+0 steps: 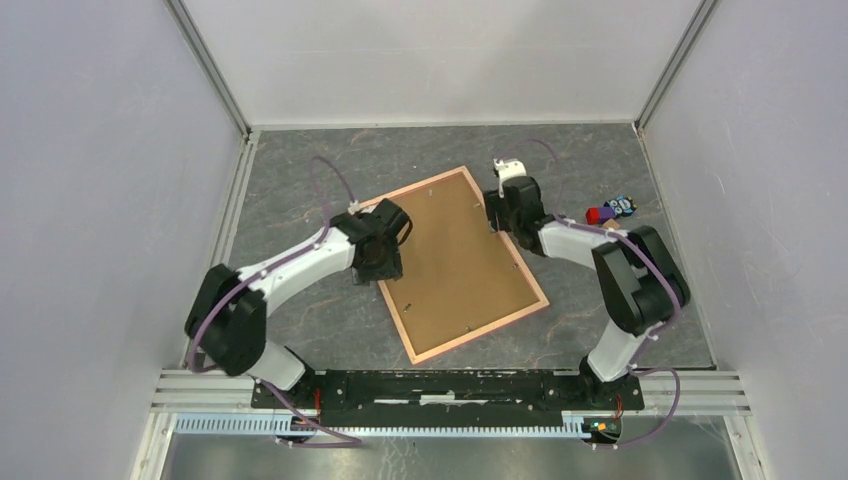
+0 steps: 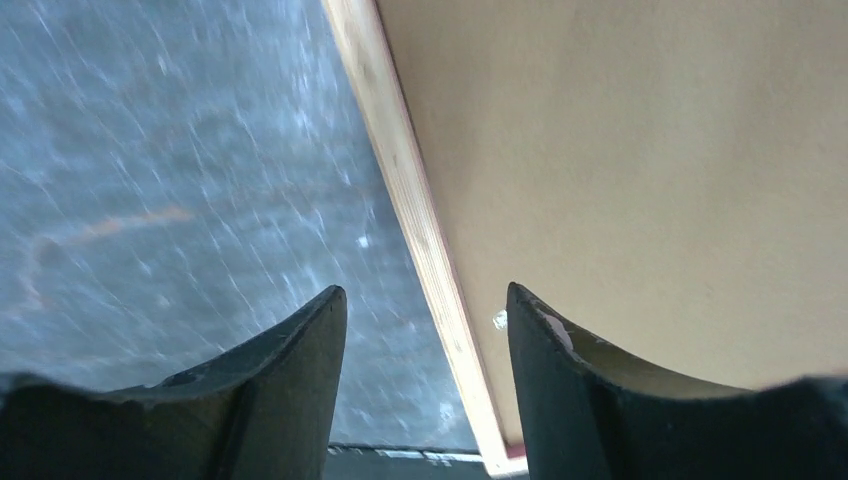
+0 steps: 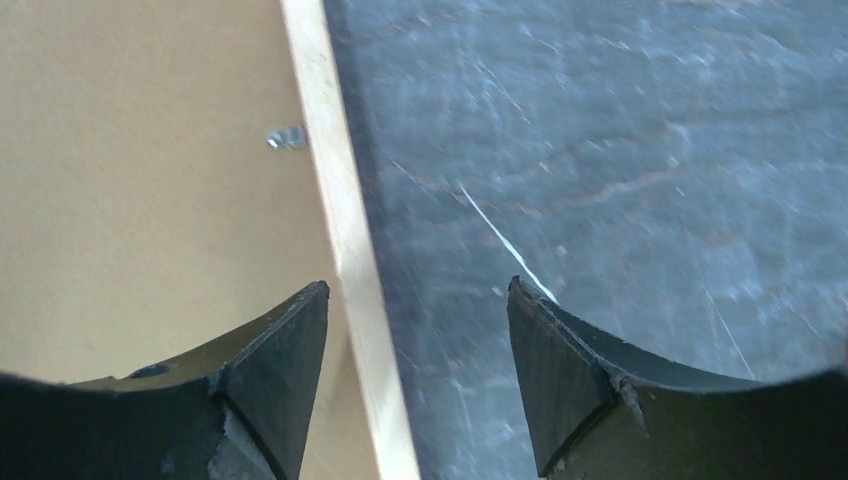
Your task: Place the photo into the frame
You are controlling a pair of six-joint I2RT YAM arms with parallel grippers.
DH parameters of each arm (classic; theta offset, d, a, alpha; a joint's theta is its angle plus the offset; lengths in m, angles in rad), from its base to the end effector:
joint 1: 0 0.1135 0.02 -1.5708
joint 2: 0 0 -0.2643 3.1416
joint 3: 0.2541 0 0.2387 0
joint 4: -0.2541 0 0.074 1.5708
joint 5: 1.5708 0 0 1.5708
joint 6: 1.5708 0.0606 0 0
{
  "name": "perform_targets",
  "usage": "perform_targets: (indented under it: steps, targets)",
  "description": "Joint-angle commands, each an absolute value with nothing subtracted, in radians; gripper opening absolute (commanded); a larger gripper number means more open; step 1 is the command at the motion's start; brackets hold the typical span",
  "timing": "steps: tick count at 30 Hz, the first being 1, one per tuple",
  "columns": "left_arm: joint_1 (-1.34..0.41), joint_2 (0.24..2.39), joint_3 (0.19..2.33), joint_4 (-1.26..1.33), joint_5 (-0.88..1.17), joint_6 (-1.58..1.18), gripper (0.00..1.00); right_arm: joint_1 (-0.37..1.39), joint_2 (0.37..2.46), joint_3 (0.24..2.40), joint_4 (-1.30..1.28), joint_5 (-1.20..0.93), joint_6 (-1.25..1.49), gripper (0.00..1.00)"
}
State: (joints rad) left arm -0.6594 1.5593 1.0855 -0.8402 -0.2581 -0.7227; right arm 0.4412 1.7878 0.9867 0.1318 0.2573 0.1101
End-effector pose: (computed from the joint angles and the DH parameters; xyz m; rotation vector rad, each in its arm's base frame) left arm 0.2336 -0.1615 0.1975 -0.1345 2.7776 0.0492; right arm 0.3545 0.1504 0.1652 -0.2277 2.2026 0.0160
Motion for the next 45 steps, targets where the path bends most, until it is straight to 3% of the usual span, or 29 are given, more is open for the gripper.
perform_targets:
  steps: [1, 7, 11, 15, 19, 29, 33, 45]
  targets:
    - [-0.705, 1.429, 0.971, -0.822, -0.154, -1.051, 0.66, 0.390, 1.640, 0.833, 0.326, 0.201, 0.126, 0.74]
    - [-0.727, 1.342, 0.845, -0.761, -0.226, -1.209, 0.65, 0.366, 1.612, 0.796, 0.356, 0.150, 0.138, 0.76]
    - [-0.706, 1.377, 0.877, -0.729, -0.329, -1.146, 0.62, 0.362, 1.598, 0.768, 0.373, 0.142, 0.143, 0.76]
    - [-0.603, 1.449, 0.884, -0.699, -0.240, -1.078, 0.64, 0.350, 1.570, 0.735, 0.401, 0.137, 0.148, 0.76]
    - [-0.591, 1.549, 0.937, -0.709, -0.298, -0.962, 0.63, 0.327, 1.566, 0.726, 0.406, 0.116, 0.159, 0.76]
    - [-0.592, 1.811, 1.074, -0.755, -0.345, -0.625, 0.30, 0.289, 1.566, 0.716, 0.413, 0.081, 0.175, 0.76]
    - [-0.603, 1.800, 1.087, -0.732, -0.494, -0.439, 0.13, 0.264, 1.561, 0.709, 0.418, 0.064, 0.181, 0.76]
    - [-0.655, 1.851, 1.271, -0.566, -0.628, -0.005, 0.07, 0.219, 1.557, 0.691, 0.434, 0.026, 0.208, 0.76]
